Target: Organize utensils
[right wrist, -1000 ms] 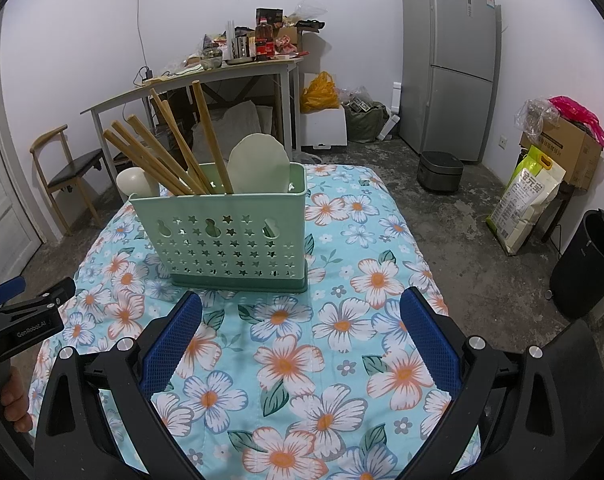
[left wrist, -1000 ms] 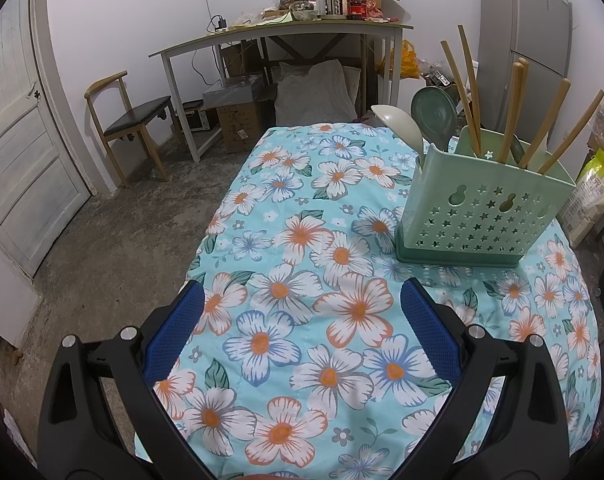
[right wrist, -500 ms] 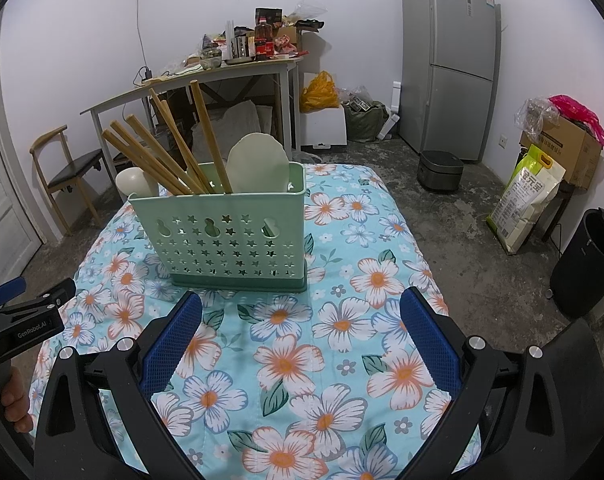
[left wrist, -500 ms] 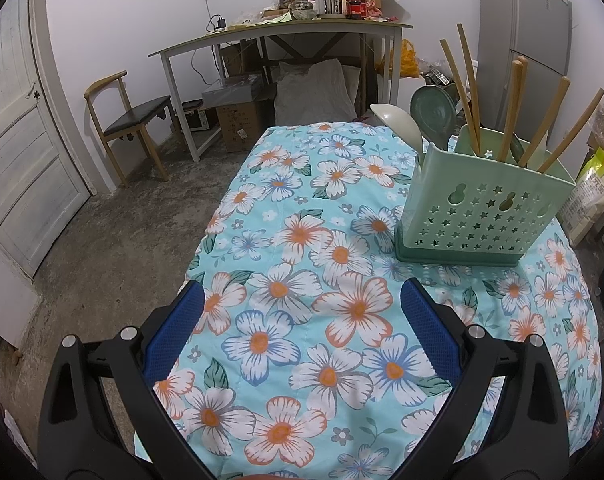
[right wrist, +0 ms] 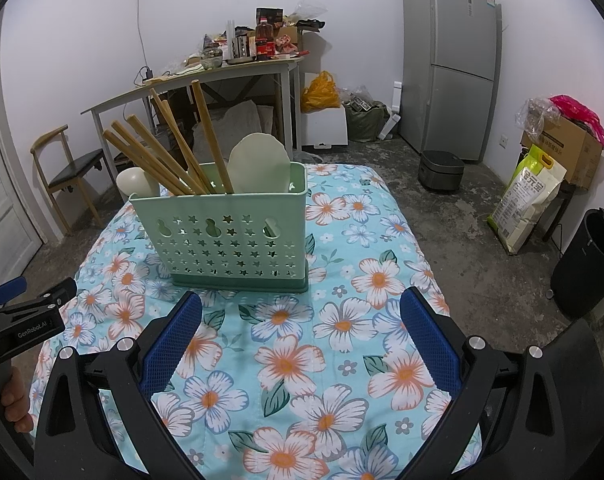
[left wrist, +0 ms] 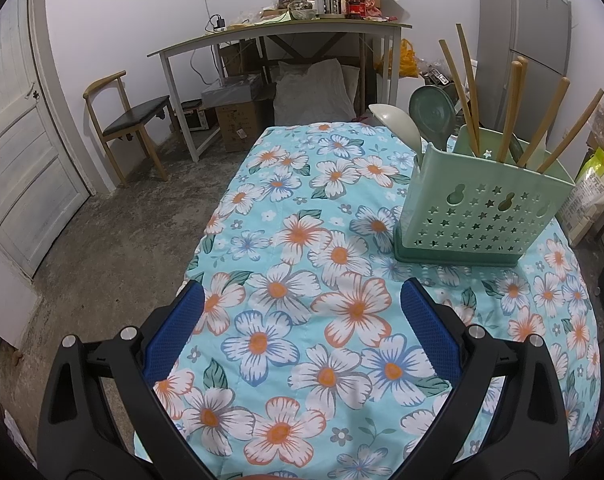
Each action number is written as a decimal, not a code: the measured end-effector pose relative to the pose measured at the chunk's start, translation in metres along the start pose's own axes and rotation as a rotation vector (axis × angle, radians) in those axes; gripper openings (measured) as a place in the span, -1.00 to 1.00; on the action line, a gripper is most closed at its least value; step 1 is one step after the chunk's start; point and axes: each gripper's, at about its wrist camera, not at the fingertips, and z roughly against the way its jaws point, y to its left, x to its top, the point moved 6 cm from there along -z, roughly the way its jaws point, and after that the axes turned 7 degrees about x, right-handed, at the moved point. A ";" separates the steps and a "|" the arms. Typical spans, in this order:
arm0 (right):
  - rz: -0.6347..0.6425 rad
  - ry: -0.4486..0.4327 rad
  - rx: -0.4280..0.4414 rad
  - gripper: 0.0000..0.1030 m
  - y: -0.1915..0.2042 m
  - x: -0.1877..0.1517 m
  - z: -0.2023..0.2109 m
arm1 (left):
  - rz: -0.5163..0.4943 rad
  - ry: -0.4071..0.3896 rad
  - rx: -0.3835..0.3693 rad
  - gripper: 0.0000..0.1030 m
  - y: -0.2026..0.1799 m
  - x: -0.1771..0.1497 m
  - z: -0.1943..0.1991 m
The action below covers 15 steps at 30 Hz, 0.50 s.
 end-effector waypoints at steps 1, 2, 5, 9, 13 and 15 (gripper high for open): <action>0.001 0.000 -0.001 0.87 0.000 0.000 0.000 | 0.000 0.000 0.000 0.84 -0.002 -0.001 0.001; 0.001 -0.001 0.000 0.87 0.000 0.000 0.000 | 0.000 0.000 0.000 0.84 0.000 0.000 0.000; 0.001 -0.001 0.000 0.87 0.000 0.000 0.000 | 0.000 0.000 -0.001 0.84 -0.002 -0.001 0.001; 0.001 0.000 0.001 0.87 0.000 0.000 -0.001 | 0.000 0.002 -0.001 0.84 -0.002 -0.001 0.001; 0.001 0.000 0.001 0.87 0.000 0.000 0.000 | 0.001 0.002 -0.002 0.84 -0.001 0.000 0.001; 0.000 0.000 0.002 0.87 0.000 0.000 0.000 | 0.001 0.002 -0.001 0.84 -0.002 0.000 0.001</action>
